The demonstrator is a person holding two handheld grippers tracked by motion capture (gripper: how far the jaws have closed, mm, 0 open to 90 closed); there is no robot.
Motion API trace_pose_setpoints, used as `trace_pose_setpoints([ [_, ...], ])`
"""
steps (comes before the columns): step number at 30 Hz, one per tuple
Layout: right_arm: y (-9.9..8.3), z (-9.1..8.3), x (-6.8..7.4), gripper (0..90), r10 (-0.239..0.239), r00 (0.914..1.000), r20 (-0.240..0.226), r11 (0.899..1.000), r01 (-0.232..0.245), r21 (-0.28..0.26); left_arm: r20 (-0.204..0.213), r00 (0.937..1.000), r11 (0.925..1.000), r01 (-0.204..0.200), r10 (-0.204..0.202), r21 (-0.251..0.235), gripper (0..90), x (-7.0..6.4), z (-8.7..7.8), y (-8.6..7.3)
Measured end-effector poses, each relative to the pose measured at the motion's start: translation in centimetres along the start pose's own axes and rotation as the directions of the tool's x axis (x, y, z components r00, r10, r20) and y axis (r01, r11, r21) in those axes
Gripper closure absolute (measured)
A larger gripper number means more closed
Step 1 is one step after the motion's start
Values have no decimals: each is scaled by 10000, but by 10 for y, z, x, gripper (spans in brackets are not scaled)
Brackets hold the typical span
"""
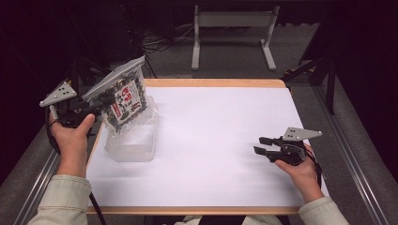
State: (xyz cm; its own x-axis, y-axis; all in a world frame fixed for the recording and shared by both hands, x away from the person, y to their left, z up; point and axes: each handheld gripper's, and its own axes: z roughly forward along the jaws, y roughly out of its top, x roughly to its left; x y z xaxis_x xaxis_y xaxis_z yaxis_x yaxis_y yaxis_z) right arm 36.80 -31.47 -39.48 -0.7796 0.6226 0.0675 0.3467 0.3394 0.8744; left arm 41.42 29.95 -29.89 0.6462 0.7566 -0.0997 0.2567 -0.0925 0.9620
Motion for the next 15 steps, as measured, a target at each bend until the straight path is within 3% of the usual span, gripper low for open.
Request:
trace_pose_setpoints([
  [6, 0, 0, -1, 526, 31, 10000, 3, 10000, -31, -7, 124, 9997, 9998, 187, -187, -37, 720, 6, 0, -8],
  [12, 0, 0, 0, 523, 32, 10000, -27, 10000, -32, -5, 234, 9997, 10000, -61, 61, -14, 720, 4, 1, -12],
  [15, 0, 0, 0, 520, 29, 10000, -45, 10000, -29, -7, 308, 9994, 9996, -169, 161, 248, 720, 4, 4, -14],
])
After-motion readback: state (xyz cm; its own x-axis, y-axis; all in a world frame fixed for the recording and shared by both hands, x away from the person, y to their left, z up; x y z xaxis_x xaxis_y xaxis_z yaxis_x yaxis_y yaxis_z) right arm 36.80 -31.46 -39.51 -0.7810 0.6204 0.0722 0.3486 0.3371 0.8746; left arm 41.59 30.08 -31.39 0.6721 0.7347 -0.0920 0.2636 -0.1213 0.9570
